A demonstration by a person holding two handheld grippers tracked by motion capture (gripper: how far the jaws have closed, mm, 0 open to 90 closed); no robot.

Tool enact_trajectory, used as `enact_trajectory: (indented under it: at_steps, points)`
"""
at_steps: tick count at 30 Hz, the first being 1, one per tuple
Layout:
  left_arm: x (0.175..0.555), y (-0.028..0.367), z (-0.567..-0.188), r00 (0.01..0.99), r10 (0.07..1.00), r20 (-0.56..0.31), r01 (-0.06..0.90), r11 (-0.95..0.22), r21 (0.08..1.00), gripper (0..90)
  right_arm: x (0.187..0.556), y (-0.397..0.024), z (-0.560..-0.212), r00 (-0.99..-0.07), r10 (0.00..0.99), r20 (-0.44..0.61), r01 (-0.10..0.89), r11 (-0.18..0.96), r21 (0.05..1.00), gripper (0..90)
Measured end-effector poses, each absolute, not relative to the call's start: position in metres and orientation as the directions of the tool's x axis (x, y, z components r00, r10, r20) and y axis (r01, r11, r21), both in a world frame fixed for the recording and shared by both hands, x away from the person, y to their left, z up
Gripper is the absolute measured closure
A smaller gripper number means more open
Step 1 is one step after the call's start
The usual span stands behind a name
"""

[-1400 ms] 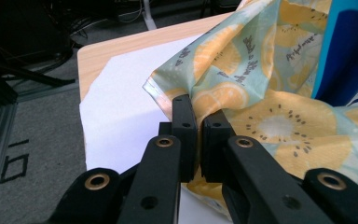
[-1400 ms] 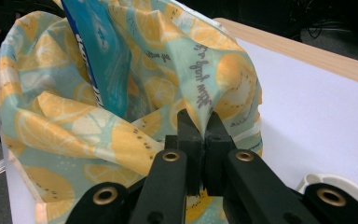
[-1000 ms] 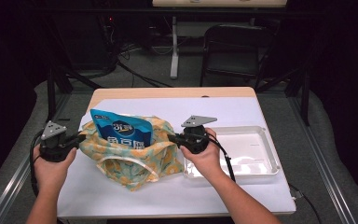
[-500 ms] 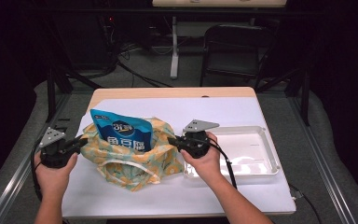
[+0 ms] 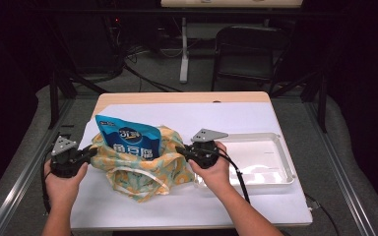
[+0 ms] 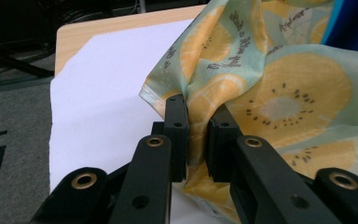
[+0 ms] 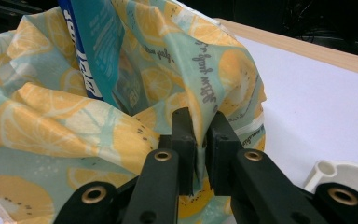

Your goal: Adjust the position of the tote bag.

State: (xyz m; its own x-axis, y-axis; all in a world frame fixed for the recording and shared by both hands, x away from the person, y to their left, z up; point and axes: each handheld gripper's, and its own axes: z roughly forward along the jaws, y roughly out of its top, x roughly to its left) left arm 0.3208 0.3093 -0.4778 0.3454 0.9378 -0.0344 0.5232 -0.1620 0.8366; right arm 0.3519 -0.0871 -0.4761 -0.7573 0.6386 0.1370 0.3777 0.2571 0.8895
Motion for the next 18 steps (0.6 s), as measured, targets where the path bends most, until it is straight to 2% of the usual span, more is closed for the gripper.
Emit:
enact_trajectory:
  at_steps: [5, 12, 14, 18]
  points:
    - [0.32, 0.31, -0.481, 0.344, 0.938, -0.039, 0.527, -0.158, 0.835, 78.9, 0.353, -0.085, -0.482, -0.754, 0.644, 0.126, 0.384, 0.277, 0.88, 80.8]
    - [0.314, 0.31, -0.477, 0.344, 0.938, -0.042, 0.502, -0.146, 0.852, 64.4, 0.35, -0.087, -0.483, -0.755, 0.638, 0.148, 0.399, 0.268, 0.877, 61.4]
    - [0.311, 0.312, -0.475, 0.337, 0.94, -0.047, 0.494, -0.134, 0.859, 59.9, 0.347, -0.089, -0.479, -0.758, 0.636, 0.146, 0.389, 0.26, 0.884, 59.2]
    - [0.305, 0.313, -0.469, 0.336, 0.94, -0.049, 0.482, -0.127, 0.867, 57.6, 0.342, -0.093, -0.472, -0.762, 0.63, 0.149, 0.374, 0.241, 0.895, 55.0]
